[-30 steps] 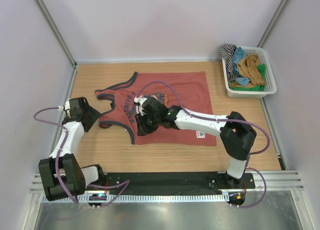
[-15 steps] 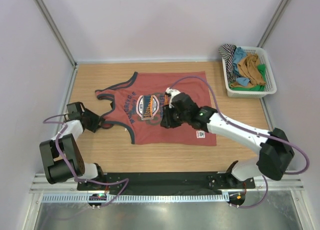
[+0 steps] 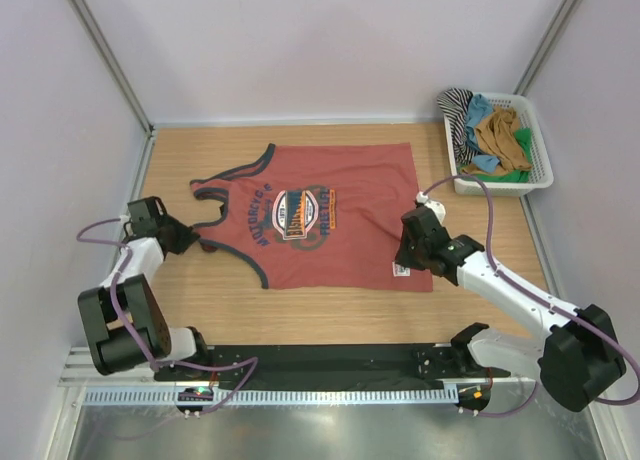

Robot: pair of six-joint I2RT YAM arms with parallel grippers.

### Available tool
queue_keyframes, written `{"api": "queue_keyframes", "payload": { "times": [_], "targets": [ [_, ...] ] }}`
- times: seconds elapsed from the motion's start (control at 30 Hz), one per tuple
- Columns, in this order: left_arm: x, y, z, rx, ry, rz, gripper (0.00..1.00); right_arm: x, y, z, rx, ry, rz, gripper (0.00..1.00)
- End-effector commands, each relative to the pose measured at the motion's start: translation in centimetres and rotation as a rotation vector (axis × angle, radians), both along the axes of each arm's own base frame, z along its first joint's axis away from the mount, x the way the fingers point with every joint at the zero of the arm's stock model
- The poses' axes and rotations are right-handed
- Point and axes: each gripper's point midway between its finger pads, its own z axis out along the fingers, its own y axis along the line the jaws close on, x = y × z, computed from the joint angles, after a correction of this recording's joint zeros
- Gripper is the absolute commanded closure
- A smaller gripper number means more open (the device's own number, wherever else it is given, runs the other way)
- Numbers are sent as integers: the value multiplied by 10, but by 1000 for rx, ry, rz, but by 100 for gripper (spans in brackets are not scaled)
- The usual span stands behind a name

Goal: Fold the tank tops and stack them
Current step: Flatten the tank top out

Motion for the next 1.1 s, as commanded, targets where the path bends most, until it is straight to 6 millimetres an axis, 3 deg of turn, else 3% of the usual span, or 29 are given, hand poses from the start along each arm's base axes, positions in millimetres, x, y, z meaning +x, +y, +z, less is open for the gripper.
{"api": "queue_keyframes", "payload": {
  "times": [0.0, 0.07, 0.13, 0.23, 0.27, 0.3, 0.4, 0.5, 0.6, 0.77, 0.9, 0.93, 1.0, 1.03, 1.07],
  "targets": [
    [8, 37, 46, 200, -81, 68, 100, 3, -23, -1, -13, -23, -163, 71],
    [7, 42, 54, 235, -91, 86, 97, -1, -40, -1, -55, -29, -257, 67],
    [3, 51, 56, 281, -86, 117, 93, -2, -55, 2, -83, -55, -324, 53],
    [1, 61, 58, 325, -74, 146, 84, -8, -64, -1, -88, -58, -360, 50],
    [1, 62, 57, 327, -67, 149, 58, -11, -67, -4, -84, -52, -368, 50],
    [1, 61, 57, 323, -65, 150, 47, -12, -67, -7, -82, -41, -370, 50],
    [3, 51, 47, 289, -49, 115, 32, -20, -61, -20, -59, 6, -353, 50],
    [1, 40, 40, 299, -23, 80, 31, -22, -60, -28, -43, 12, -358, 50],
    [-4, 29, 45, 338, -25, 50, 31, -12, -58, -25, -44, -18, -347, 52],
    [-15, -11, 64, 365, -76, -55, 32, 31, -51, 5, -53, -74, -282, 55],
    [-29, -34, 77, 347, -114, -131, 33, 66, -49, 6, -4, -49, -277, 58],
    [-32, -40, 78, 333, -124, -148, 33, 75, -49, -3, 10, -17, -279, 59],
    [-42, -59, 82, 302, -154, -216, 33, 94, -45, 2, 25, -22, -265, 60],
    [-46, -66, 82, 293, -162, -244, 33, 99, -43, -11, 16, 16, -259, 60],
    [-50, -68, 82, 288, -164, -256, 33, 111, -42, -4, 21, 1, -255, 60]
  ]
}}
